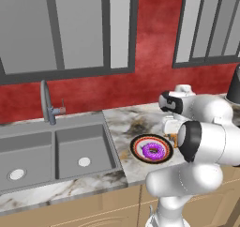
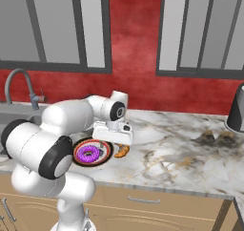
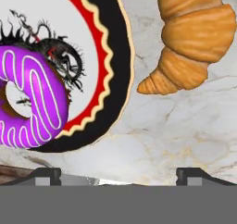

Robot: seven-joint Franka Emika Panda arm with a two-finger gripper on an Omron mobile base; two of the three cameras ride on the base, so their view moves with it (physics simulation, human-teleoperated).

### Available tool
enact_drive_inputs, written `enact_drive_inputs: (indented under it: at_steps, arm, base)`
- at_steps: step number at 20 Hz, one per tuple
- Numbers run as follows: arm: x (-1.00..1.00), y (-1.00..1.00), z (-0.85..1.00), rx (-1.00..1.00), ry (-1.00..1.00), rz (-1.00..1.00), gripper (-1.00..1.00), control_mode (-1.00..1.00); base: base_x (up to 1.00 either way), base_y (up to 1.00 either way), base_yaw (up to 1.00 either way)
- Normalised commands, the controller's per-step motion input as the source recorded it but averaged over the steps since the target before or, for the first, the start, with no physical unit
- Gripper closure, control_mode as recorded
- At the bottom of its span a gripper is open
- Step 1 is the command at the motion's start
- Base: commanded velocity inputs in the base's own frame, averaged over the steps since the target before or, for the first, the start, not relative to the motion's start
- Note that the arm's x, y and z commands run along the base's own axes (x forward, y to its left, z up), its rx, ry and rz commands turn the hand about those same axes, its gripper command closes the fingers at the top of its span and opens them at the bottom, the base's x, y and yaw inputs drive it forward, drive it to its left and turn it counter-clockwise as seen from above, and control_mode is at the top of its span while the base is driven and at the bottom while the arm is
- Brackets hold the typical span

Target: Place the pastries on the plates.

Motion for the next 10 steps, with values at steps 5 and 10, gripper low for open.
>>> enact_drive_inputs:
  at_steps: [5,10]
  arm:
    - [0.14,-0.48,0.04,0.00,-0.04,0.13,-1.00,-1.00]
    - [0.20,-0.38,0.00,0.03,-0.03,0.15,-1.00,-1.00]
  base:
    - [0.00,0.00,0.00]
    - [0.00,0.00,0.00]
